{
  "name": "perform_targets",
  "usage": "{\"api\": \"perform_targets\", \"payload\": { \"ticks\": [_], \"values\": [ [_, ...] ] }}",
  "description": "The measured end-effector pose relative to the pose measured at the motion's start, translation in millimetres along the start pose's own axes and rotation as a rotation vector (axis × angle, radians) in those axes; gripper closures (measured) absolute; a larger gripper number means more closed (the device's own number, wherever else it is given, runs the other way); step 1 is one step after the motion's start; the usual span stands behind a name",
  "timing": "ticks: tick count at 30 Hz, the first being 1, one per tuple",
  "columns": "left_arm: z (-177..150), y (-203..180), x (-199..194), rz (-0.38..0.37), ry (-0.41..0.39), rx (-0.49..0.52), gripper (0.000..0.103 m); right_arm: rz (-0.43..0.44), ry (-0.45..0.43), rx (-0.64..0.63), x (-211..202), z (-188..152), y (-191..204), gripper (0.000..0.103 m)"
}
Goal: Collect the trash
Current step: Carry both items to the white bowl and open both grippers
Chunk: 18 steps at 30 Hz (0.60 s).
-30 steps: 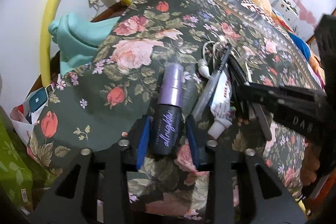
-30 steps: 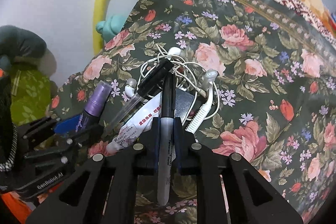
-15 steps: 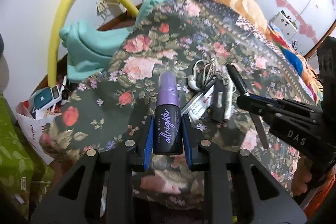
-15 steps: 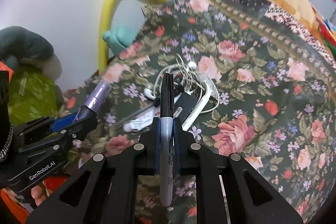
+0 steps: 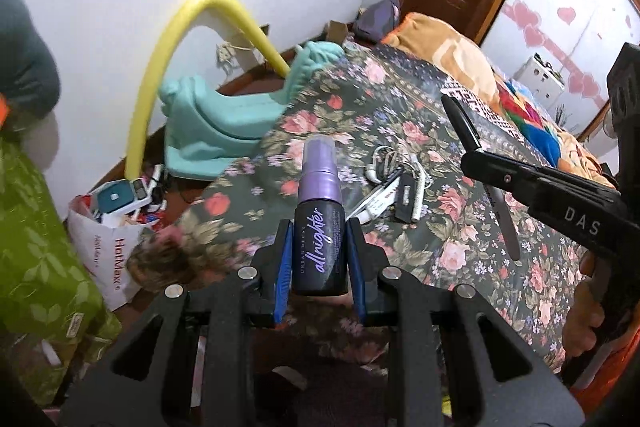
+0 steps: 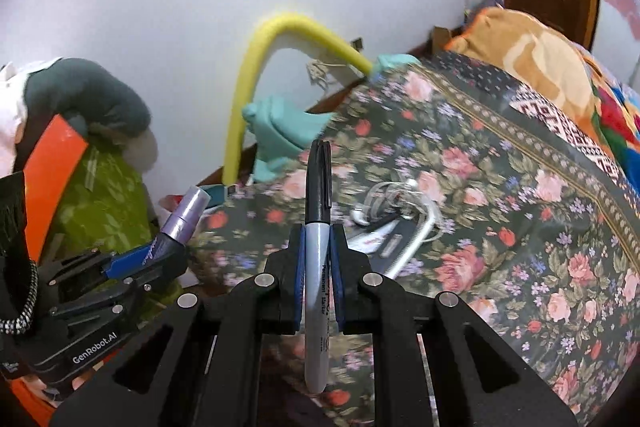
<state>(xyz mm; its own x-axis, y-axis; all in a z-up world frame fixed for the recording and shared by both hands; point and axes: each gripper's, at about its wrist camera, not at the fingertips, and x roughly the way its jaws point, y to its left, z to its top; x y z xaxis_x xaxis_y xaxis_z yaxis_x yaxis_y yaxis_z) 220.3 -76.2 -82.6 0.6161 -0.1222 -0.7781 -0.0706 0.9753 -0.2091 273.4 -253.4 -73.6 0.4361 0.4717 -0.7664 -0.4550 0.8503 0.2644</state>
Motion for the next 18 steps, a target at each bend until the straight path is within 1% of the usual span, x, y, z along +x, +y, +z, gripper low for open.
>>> {"api": "perform_targets", "payload": {
  "ticks": [5, 10, 12, 18],
  "values": [
    [-18, 27, -32, 0.043, -0.029, -0.031, 0.078, 0.051, -0.003, -0.051, -4, -8, 41, 0.092],
    [-41, 64, -59, 0.09, -0.041, -0.08, 0.078, 0.097, 0.009, -0.114, -2, -19, 84, 0.092],
    [-52, 80, -65, 0.109, -0.039, -0.105, 0.078, 0.114, 0.018, -0.152, 1, -25, 106, 0.092],
    [-84, 126, -75, 0.17, -0.014, -0.19, 0.078, 0.159, 0.064, -0.226, 17, -39, 150, 0.092]
  ]
}}
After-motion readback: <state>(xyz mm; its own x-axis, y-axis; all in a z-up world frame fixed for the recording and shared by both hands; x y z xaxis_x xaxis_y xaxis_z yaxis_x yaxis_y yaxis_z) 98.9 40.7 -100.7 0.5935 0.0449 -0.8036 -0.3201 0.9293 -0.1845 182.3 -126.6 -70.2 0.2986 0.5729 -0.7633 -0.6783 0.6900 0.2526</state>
